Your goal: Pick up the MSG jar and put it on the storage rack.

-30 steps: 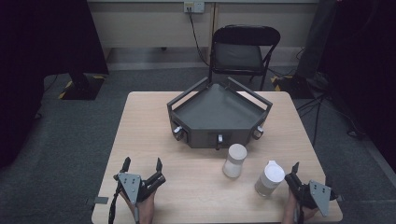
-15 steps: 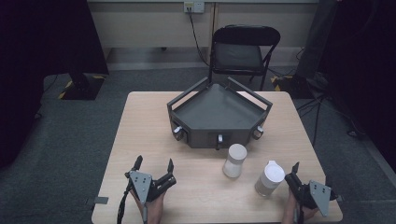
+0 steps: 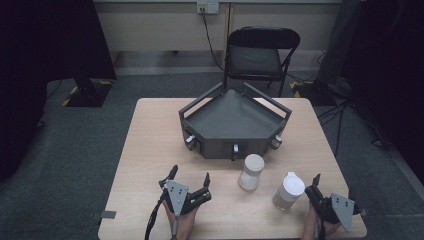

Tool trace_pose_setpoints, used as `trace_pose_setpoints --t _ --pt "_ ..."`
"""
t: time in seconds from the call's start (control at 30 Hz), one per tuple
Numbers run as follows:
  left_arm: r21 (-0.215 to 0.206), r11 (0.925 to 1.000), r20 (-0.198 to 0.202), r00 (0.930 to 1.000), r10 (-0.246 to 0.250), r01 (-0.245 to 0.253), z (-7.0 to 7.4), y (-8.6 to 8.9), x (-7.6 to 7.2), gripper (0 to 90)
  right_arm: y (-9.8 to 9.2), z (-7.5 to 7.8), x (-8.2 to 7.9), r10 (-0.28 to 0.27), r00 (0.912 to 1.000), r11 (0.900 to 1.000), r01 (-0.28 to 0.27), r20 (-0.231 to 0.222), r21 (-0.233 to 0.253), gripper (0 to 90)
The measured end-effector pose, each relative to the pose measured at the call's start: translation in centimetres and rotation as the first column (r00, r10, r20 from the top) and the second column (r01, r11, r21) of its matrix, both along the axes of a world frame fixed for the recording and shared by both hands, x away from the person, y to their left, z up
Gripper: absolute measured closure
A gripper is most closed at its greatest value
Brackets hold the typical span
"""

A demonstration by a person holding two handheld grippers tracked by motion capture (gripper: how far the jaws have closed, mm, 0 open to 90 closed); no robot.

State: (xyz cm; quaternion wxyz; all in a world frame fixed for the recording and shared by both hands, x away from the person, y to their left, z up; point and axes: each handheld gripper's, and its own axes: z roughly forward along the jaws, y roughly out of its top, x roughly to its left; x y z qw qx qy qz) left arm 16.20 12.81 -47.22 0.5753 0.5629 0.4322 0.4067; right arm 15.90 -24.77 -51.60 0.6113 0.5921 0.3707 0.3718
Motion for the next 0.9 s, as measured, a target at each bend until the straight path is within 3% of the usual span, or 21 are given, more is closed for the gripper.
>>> trace_pose_setpoints --t 0.33,0.43,0.47,0.63,0.77,0.87,0.9 --pt "0.029 0.9932 0.012 0.9935 -0.113 0.113 1.2 -1.8 2.1 1.9 0.0 0.0 0.0 -0.001 1.0 1.0 0.001 0.0 0.0 0.2" --pt "0.029 0.9911 0.012 0.9914 -0.13 0.13 1.3 -2.0 2.5 1.8 0.0 0.0 0.0 -0.001 1.0 1.0 0.001 0.0 0.0 0.2" --pt "0.011 0.9887 0.009 0.9887 -0.15 0.15 1.5 -2.1 3.0 1.9 0.0 0.0 0.0 -0.005 1.0 1.0 0.005 0.0 0.001 0.2" --pt "0.014 0.9869 0.012 0.9869 -0.161 0.161 2.1 -2.4 3.6 2.0 0.1 0.0 0.0 -0.006 1.0 1.0 0.006 0.0 0.0 0.2" --pt "-0.008 0.9846 0.013 0.9846 -0.174 0.174 2.4 -2.8 4.1 2.1 0.1 0.0 0.0 -0.006 1.0 1.0 0.006 0.0 0.0 0.2" --pt "-0.012 0.9807 0.011 0.9807 -0.195 0.195 2.7 -3.2 4.5 2.3 0.1 0.0 0.0 -0.006 1.0 1.0 0.006 0.0 0.0 0.2" --pt "-0.013 0.9728 0.005 0.9729 -0.231 0.231 3.0 -3.3 4.9 3.2 0.1 0.0 0.0 -0.006 1.0 1.0 0.006 0.0 0.0 0.2"
